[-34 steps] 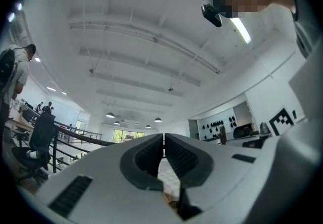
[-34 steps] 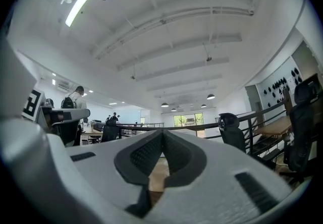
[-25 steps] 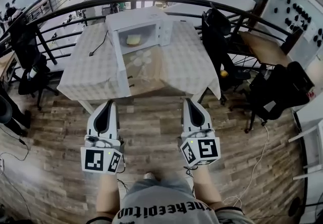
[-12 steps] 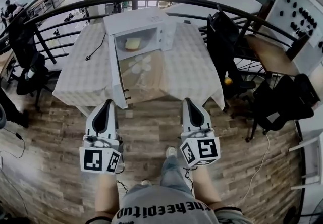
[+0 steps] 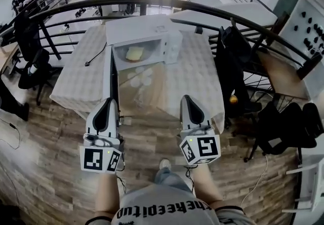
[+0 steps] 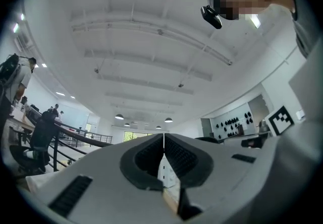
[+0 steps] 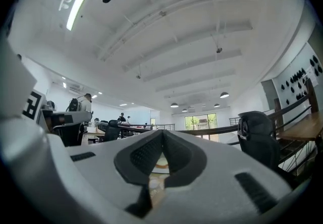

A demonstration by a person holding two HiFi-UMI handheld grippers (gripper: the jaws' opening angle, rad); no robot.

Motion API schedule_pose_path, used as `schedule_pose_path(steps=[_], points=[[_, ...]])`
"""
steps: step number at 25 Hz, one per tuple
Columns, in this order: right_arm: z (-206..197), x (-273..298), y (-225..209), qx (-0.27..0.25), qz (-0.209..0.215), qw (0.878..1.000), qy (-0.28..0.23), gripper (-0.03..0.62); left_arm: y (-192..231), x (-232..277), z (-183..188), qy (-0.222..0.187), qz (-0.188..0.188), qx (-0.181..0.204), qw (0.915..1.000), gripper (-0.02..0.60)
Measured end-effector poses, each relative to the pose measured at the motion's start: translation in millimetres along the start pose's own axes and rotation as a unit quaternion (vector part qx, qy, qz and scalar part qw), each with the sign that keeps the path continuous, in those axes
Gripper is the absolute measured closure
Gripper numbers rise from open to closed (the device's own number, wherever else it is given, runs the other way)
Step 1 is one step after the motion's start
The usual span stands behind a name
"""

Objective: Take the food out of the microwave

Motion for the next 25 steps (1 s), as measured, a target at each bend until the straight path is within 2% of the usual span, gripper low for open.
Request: schedule_pose_path(steps=[14,25], points=[[-22,73,-81,0.022,0.067,0.997,-0.008,0.589,-31,75,-35,-0.002,0.059,0.040,0.9975,0.571],[-46,106,-104,0.045,0.099,0.994,-0.004,0.589,-37,101,-60,0.015,0.082,0.056,0.9950,0.571]])
Point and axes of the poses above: the fingertips, and each gripper's own axes: x forward along the fingers, y to its left, z out of its top, the point moved 4 cm from there along -x, backward along the fingers, and after that the axes turned 11 degrees about -y, right-handed, at the moved point
